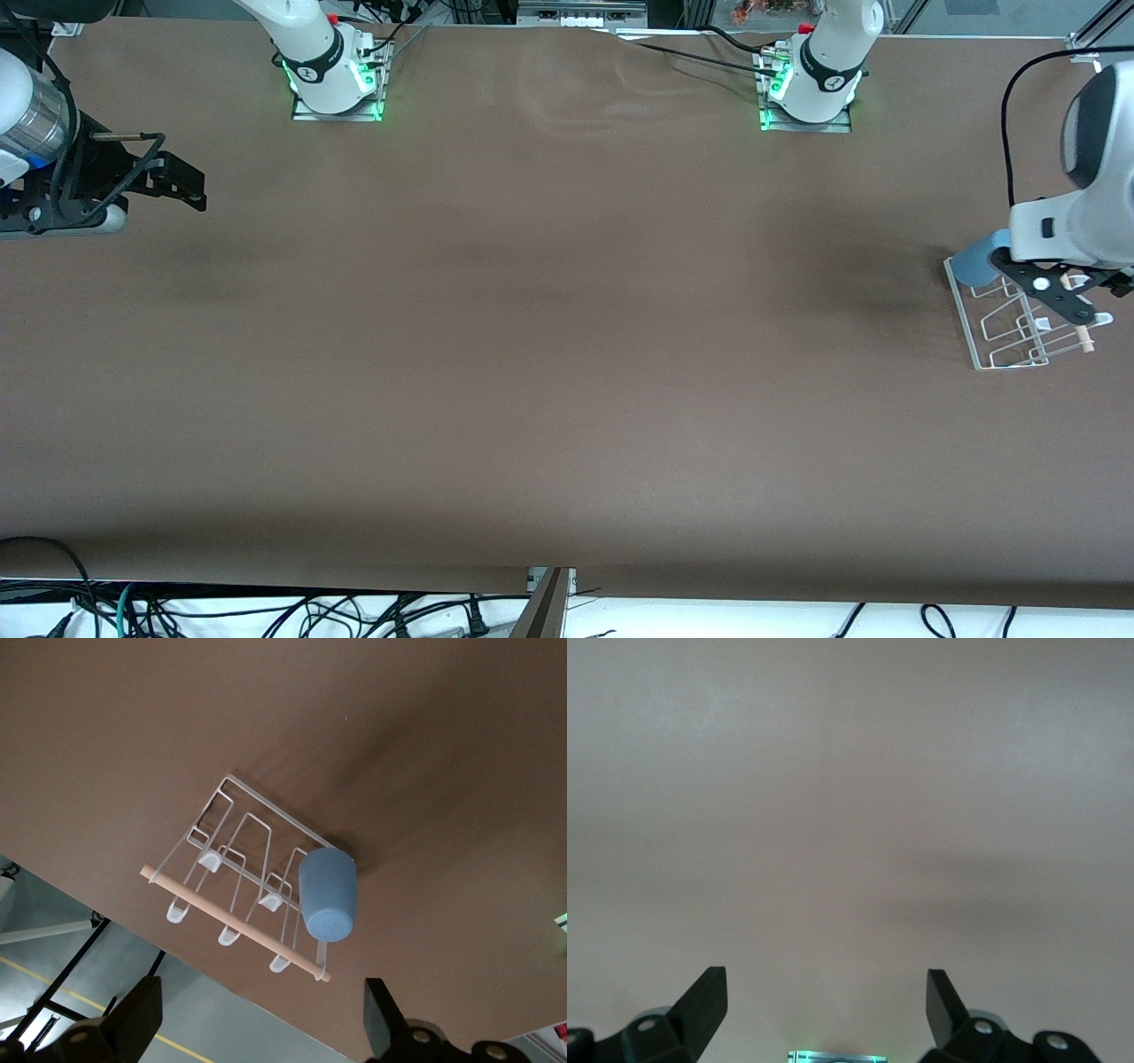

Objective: Transfer cup to left arm and place on rack
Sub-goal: 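Open the left gripper and raise it away from the rack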

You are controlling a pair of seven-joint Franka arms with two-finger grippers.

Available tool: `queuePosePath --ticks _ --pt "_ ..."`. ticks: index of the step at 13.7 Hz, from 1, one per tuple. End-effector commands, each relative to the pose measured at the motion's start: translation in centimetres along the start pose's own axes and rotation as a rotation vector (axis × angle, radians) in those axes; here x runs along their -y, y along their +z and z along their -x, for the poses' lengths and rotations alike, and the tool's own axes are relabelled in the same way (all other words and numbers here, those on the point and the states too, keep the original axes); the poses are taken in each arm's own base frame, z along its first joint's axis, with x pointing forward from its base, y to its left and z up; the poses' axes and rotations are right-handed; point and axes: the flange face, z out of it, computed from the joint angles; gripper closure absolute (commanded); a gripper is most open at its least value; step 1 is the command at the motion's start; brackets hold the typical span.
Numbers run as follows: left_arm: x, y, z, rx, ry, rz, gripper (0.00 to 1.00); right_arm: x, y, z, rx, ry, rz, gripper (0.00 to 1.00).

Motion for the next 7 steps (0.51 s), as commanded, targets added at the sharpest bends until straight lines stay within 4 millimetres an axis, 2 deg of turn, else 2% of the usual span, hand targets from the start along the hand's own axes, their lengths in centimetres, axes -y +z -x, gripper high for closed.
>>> queuePosePath --ticks 1,4,7 --pt "-1.2 -4.1 -0.5 -0.077 -0.190 0.104 0.00 -0.3 0.2 0.1 -0.008 0.002 0.008 0.01" --pt "-2.2 -7.5 -1.1 -0.186 -0.460 0.207 0.00 -0.4 0.5 0.2 -0.001 0.005 0.008 0.01" --pt "-1.1 -9.3 0.1 -0.277 -0.591 0.311 0.00 -0.5 0.5 0.1 0.002 -0.003 0.008 0.01"
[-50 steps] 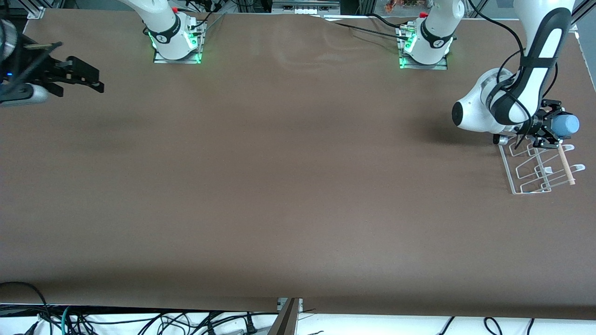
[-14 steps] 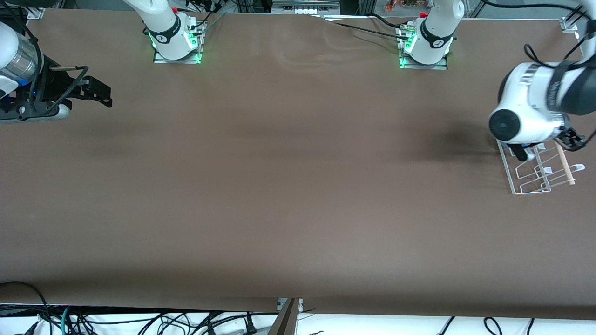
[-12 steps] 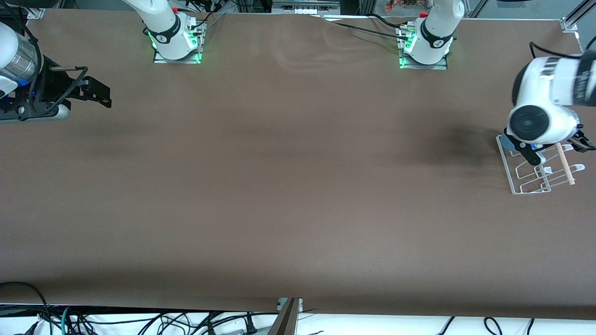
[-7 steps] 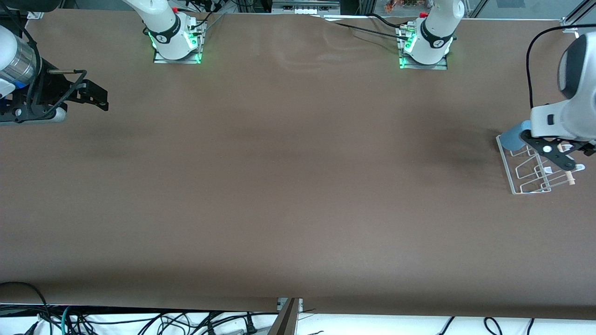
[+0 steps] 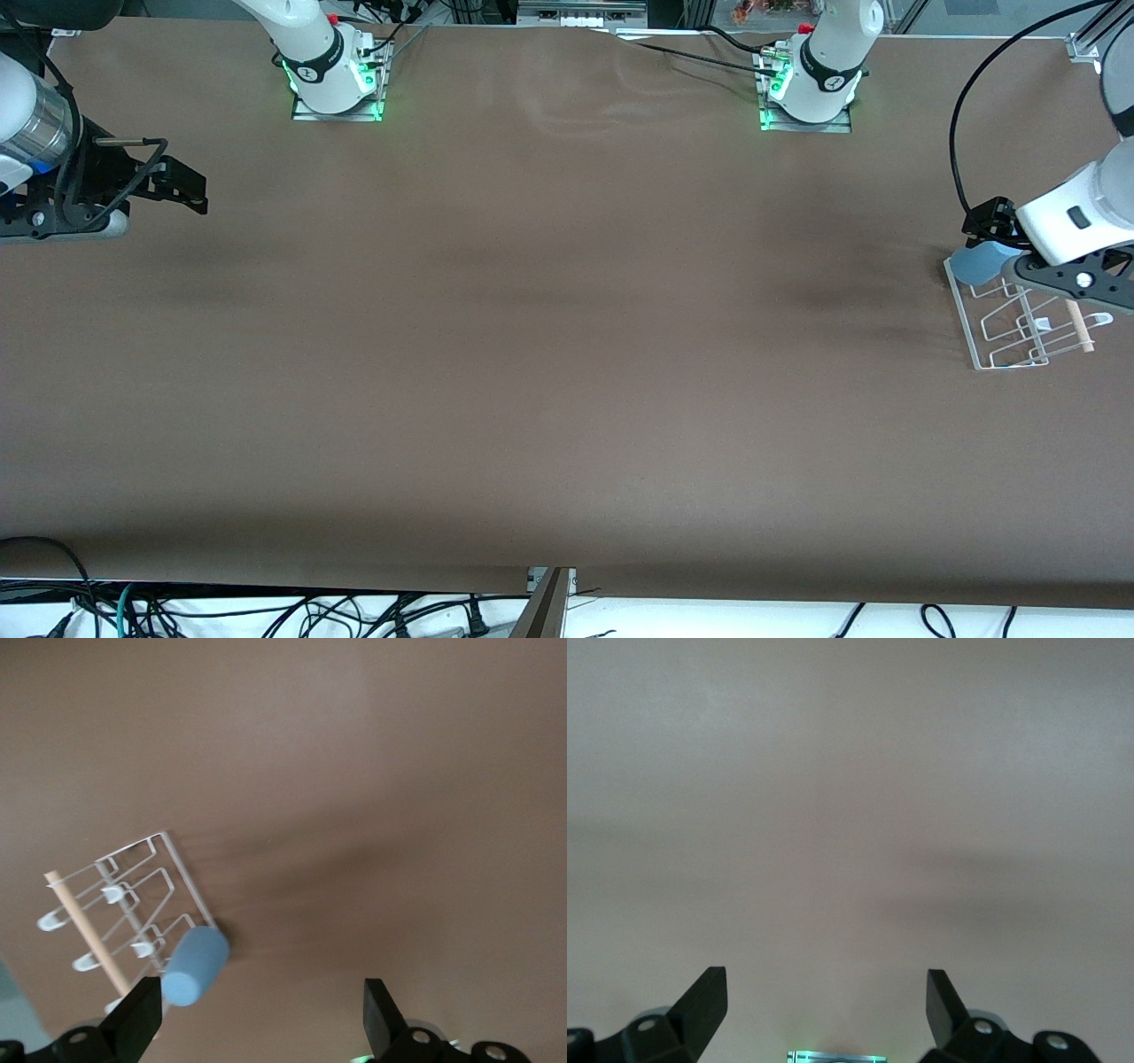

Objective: Transfer cup to left arm and place on rack
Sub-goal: 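Open the left gripper and raise it away from the rack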

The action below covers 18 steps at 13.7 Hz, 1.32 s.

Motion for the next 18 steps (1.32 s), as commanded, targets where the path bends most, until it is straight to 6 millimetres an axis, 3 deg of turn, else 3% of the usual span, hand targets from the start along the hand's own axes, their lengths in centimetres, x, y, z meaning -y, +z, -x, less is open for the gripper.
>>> queuePosePath --ticks 1,4,9,18 --pt "0.7 -2.5 -0.1 -0.054 -0.109 0.055 0.00 -0.5 -0.1 0.3 -0.012 -0.007 0.009 0.01" --pt "0.5 -4.2 0.3 -0.080 -0.359 0.138 0.00 -0.7 -0.2 0.2 -0.022 -0.007 0.008 0.01" --pt "-1.1 -5.3 0.7 -0.067 -0.465 0.226 0.00 -0.8 0.0 0.1 -0.018 -0.004 0.008 0.01" --pt "-2.3 -6.3 1.7 -0.066 -0.374 0.170 0.00 -0.5 -0.2 0.2 -0.020 -0.011 0.007 0.01"
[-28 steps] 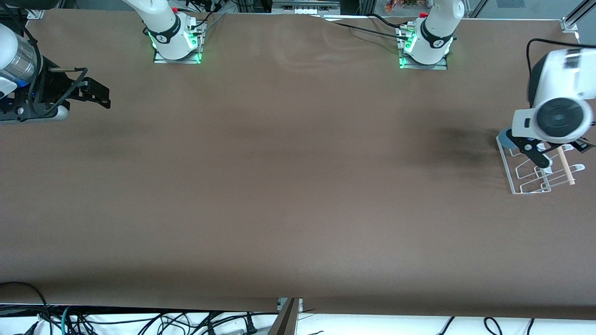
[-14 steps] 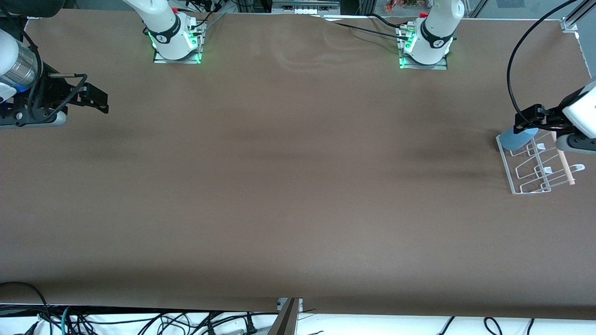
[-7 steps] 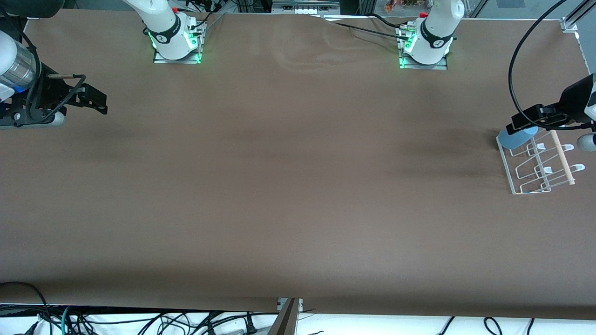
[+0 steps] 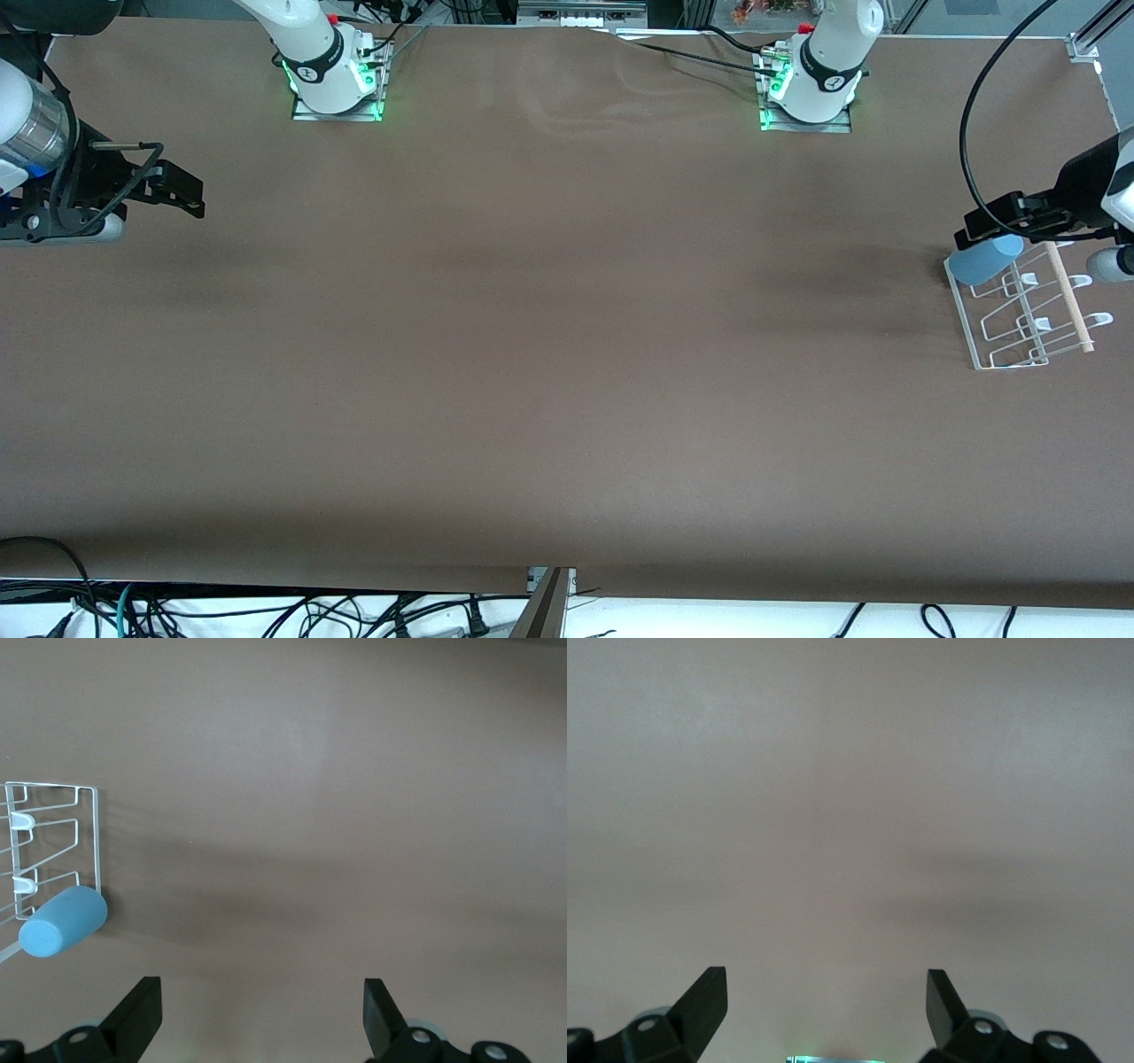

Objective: Transfer cup to left arm and place on rack
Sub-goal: 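Open the left gripper and raise it away from the rack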

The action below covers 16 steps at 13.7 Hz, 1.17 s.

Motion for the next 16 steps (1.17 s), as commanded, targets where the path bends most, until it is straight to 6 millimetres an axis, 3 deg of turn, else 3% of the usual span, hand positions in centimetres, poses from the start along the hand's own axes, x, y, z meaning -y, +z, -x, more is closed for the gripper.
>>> queuePosePath --ticks 1,16 --pt "0.3 -0.9 0.8 -0.001 0.016 -0.023 0.00 -0.1 -0.2 0.4 -0.010 -0.017 0.007 0.01" --pt "-0.3 0.4 0.2 0.025 0.028 -0.059 0.00 0.3 -0.3 0.4 -0.009 -0.023 0.006 0.01"
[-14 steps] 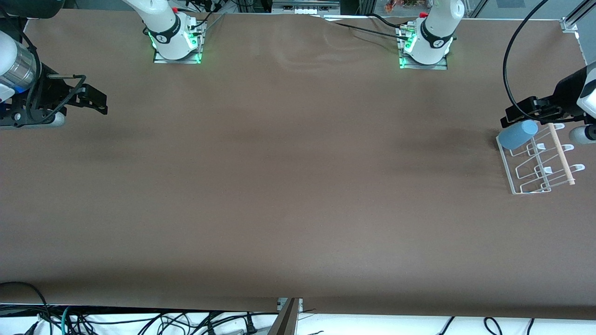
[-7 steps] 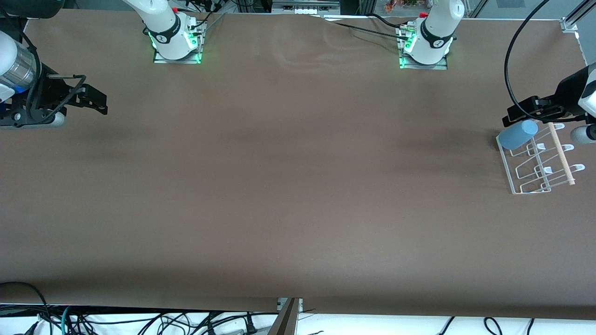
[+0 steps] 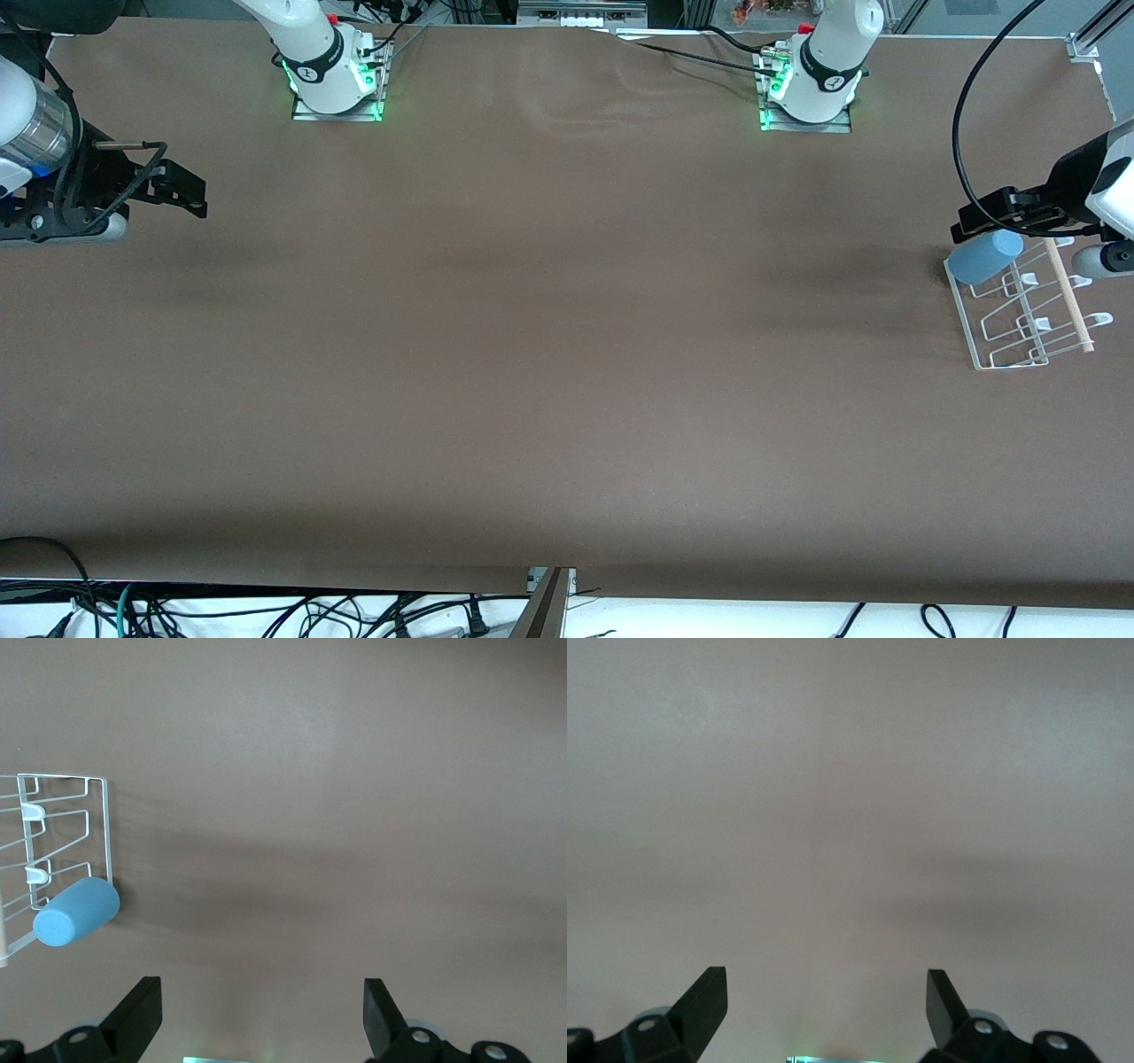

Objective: Transfer cup to left arm and place on rack
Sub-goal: 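Open the left gripper and raise it away from the rack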

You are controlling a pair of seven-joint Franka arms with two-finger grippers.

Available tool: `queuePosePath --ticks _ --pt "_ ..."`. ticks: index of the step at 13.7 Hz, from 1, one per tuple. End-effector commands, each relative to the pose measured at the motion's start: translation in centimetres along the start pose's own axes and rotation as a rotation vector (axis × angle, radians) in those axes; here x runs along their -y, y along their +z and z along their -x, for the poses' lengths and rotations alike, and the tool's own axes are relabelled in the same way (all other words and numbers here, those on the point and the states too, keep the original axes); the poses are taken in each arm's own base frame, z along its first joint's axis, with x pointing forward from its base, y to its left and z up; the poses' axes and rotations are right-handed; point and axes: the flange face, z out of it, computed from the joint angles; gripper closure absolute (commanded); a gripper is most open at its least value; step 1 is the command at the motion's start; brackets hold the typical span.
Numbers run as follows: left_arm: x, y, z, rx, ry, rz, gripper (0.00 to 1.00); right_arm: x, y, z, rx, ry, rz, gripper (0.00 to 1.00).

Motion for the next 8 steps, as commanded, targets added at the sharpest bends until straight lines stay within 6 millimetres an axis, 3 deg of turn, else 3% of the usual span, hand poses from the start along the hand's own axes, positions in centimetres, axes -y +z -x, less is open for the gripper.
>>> queuePosePath --ticks 1,8 --pt "-0.26 -0.27 0.15 0.001 0.023 -0.026 0.00 -0.07 -0.17 0.43 -0.004 -0.016 0.007 0.01" --pt "-0.68 -0.23 0.24 0.002 0.032 -0.029 0.00 -0.49 -0.06 0.40 -0.001 -0.009 0.006 0.01"
